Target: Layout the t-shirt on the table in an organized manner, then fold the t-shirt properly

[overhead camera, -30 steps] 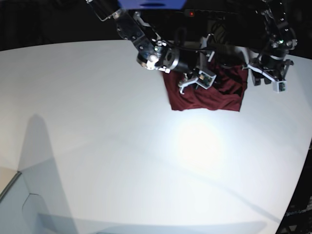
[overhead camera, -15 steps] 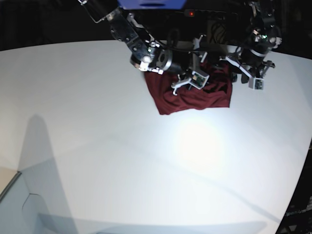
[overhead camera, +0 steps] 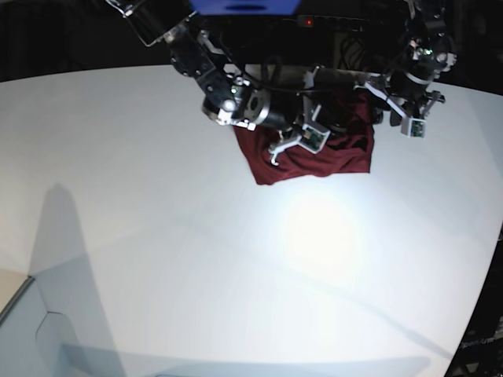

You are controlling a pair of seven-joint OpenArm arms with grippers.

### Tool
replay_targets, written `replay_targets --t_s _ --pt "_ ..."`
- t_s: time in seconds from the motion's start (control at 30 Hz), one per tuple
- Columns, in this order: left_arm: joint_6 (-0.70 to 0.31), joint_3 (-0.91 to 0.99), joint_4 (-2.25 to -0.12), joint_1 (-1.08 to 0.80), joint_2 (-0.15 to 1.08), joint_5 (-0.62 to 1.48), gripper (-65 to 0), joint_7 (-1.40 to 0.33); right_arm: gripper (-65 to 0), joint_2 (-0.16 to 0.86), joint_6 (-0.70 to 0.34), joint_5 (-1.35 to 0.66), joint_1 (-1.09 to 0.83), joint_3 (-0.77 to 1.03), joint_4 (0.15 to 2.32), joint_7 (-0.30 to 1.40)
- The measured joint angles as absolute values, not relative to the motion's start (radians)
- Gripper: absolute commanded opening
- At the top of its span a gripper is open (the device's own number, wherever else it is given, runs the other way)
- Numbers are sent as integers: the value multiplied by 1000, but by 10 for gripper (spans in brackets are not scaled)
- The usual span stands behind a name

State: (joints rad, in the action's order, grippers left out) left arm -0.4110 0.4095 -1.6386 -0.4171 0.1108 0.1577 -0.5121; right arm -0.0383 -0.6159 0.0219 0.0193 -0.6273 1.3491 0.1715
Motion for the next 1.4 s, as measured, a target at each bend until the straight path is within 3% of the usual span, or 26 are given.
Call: replay_targets --t_s 0.47,0.57,0.73,1.4 --pt "-414 396 -1639 -416 146 158 -414 -513 -650 -37 -627 22 10 -632 1592 181" --pt "-414 361 -1639 -416 146 157 -414 -512 -650 -69 -692 21 17 -632 1615 178" --pt "-412 315 -1643 -418 147 158 -414 -503 -650 -146 -694 21 19 -634 1618 178" --pt "-411 293 -1743 -482 155 154 -414 -518 -650 -141 -692 22 85 -694 1482 172"
